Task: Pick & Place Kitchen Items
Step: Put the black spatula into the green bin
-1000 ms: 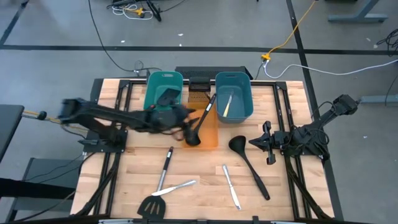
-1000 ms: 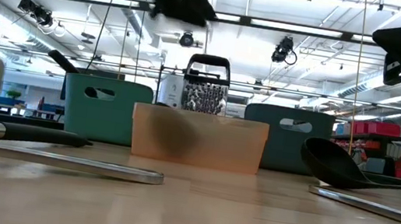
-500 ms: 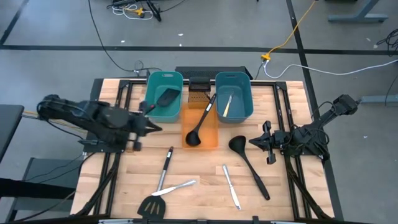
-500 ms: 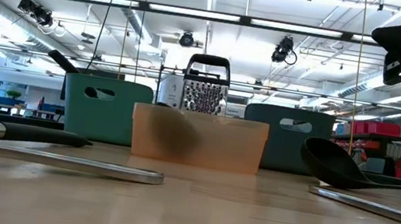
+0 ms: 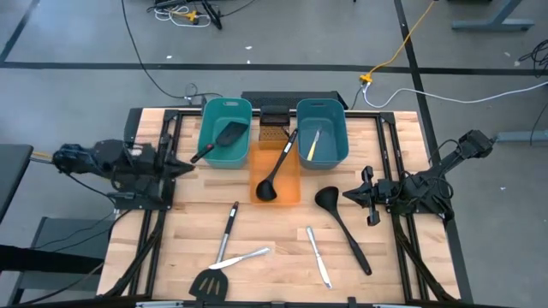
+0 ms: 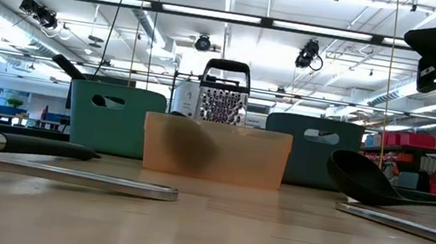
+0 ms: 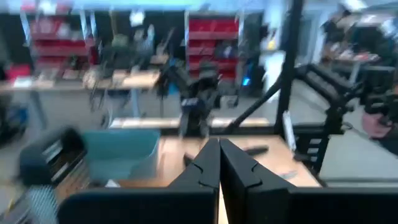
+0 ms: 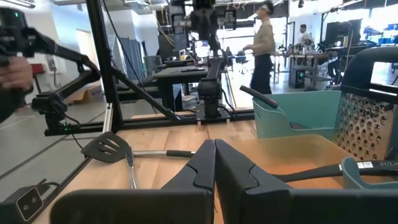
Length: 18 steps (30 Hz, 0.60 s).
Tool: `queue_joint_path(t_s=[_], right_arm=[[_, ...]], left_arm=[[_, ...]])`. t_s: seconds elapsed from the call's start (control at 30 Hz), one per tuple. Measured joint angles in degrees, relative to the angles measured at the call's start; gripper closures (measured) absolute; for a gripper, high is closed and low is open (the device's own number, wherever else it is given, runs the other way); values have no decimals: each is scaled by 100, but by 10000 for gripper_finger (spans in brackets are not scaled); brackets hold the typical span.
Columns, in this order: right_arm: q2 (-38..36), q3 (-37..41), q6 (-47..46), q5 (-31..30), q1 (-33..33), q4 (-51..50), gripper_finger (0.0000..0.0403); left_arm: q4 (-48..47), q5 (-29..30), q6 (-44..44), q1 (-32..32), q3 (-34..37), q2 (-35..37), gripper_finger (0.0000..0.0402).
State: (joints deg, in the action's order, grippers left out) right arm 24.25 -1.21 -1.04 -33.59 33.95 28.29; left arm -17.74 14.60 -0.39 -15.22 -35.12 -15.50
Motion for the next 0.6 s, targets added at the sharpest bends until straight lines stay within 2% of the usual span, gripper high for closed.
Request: queue_joint_path(t_s=[0.07, 0.17, 0.27, 0.4, 0.53, 0.6], right_arm=[[0, 0, 0, -1, 0, 0, 392], [0, 0, -23, -1, 0, 2, 394], [0, 0, -98, 1, 0, 2, 396], [2, 0, -128, -1, 0, 2, 396], [2, 0, -2, -21, 0, 20, 396], [2, 0, 18, -39, 0, 46, 397]], left_arm=[[568, -61, 312, 2, 542, 153, 400], [761, 392, 643, 4, 981, 375, 400], [581, 755, 737, 8, 1033, 833, 400], [399, 434, 671, 4, 1026, 1497, 400], [251, 511, 529, 5, 1050, 1502, 401], [528, 543, 530, 4, 1136, 1337, 401]])
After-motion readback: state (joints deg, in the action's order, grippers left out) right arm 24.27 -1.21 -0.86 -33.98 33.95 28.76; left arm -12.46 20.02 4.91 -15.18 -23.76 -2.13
